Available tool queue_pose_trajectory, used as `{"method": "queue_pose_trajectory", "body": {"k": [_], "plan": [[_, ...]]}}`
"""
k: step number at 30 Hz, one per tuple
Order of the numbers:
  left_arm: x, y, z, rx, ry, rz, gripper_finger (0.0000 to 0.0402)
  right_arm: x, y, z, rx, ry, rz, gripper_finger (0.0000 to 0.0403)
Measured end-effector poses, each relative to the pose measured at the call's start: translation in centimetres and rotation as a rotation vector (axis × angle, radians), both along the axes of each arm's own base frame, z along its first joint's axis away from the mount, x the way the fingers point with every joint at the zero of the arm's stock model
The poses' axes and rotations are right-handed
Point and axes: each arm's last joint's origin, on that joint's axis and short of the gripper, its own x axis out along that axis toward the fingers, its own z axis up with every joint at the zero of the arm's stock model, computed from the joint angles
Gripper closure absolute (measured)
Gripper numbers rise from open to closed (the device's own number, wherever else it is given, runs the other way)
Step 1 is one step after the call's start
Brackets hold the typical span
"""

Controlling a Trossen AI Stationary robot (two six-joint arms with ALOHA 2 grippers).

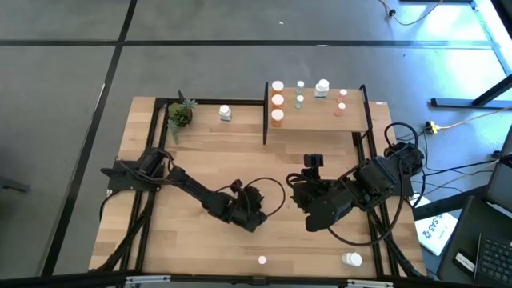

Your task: Pick and place medicine bottles onto shelf by color

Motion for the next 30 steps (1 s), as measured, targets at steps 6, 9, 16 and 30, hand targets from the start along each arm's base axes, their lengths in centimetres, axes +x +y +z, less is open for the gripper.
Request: {"method": "queue_pose_trajectory", "body": {"k": [6,9,16,30], "plan": [[-0.3,-0.9,0.6,0.052,-0.054,0.019,0.0304,0.0,0.0,0.0,-0.001,0.000,0.001,0.0202],[-0.3,-1.4,0.9,0.067,-0.100,0.029,0.0305,0.0,0.0,0.0,-0.001,0.000,0.001,0.0202],[-0.7,-2.1,1.3,0.183,-0.166,0.088,0.0305,0.0,0.0,0.0,-0.015,0.003,0.019,0.0202],[-1.0,-2.2,2.1,0.349,-0.342,0.293,0.0305,0.3,0.2,0.2,0.025,-0.041,0.003,0.0202]]}}
